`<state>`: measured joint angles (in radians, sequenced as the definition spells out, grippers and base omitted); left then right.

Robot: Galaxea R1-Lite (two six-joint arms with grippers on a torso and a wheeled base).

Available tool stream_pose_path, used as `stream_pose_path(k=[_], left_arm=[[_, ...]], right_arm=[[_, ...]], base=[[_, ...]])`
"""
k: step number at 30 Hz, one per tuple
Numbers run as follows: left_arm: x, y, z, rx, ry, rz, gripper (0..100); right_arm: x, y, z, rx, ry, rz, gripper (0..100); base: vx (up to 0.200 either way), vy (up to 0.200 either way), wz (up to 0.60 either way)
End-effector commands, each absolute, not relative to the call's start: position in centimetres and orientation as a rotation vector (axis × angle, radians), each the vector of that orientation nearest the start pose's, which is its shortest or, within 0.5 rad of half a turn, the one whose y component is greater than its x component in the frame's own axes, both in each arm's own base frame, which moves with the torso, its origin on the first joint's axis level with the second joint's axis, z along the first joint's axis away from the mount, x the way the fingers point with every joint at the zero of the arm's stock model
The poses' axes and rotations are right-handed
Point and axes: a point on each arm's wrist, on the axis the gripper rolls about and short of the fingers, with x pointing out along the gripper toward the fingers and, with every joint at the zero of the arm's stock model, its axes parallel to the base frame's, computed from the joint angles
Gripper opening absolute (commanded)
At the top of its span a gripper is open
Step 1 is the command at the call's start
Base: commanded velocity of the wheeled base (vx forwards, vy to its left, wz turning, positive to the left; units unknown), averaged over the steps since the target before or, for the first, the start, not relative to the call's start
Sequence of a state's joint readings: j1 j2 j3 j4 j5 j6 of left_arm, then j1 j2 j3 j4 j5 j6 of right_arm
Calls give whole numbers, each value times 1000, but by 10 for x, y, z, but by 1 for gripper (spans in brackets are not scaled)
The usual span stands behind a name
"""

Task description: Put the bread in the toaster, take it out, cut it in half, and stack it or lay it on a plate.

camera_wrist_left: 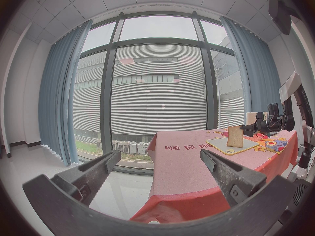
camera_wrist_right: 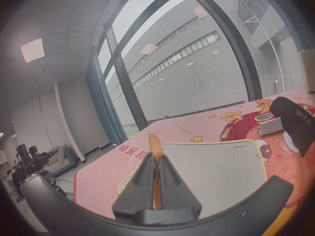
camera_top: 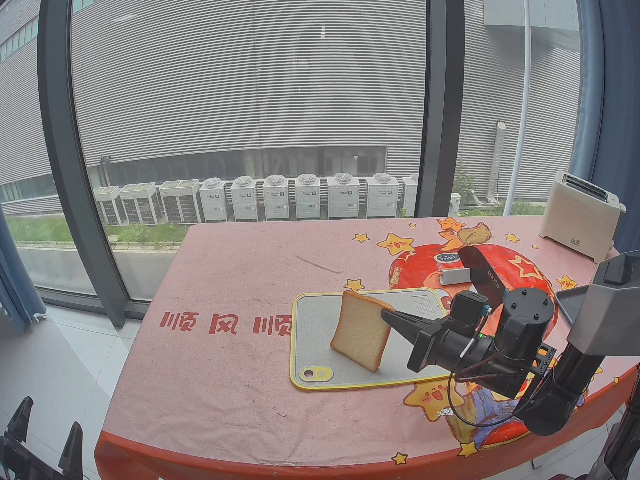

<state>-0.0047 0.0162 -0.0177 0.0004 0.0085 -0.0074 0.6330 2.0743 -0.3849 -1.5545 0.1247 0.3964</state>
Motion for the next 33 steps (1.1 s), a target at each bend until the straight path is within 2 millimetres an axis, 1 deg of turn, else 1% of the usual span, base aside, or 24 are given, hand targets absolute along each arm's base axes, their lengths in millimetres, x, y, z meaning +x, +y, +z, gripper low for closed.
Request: stream_pose_path(k=[1, 14, 18, 33], left_arm=[[-23, 0, 75, -8, 3, 3, 100], [-23, 0, 75, -8, 3, 3, 100], [-23, 0, 75, -8, 3, 3, 100], [-23, 0, 75, -8, 3, 3, 100]], right_arm=[[241, 181, 65, 357, 289, 718, 0], [245, 178, 66, 360, 282, 704, 0], [249, 173, 65, 358, 281, 683, 0], [251, 169, 66, 357, 279, 667, 0]], base=[[0, 0, 0], [0, 0, 0], [0, 0, 0], [0, 0, 0]])
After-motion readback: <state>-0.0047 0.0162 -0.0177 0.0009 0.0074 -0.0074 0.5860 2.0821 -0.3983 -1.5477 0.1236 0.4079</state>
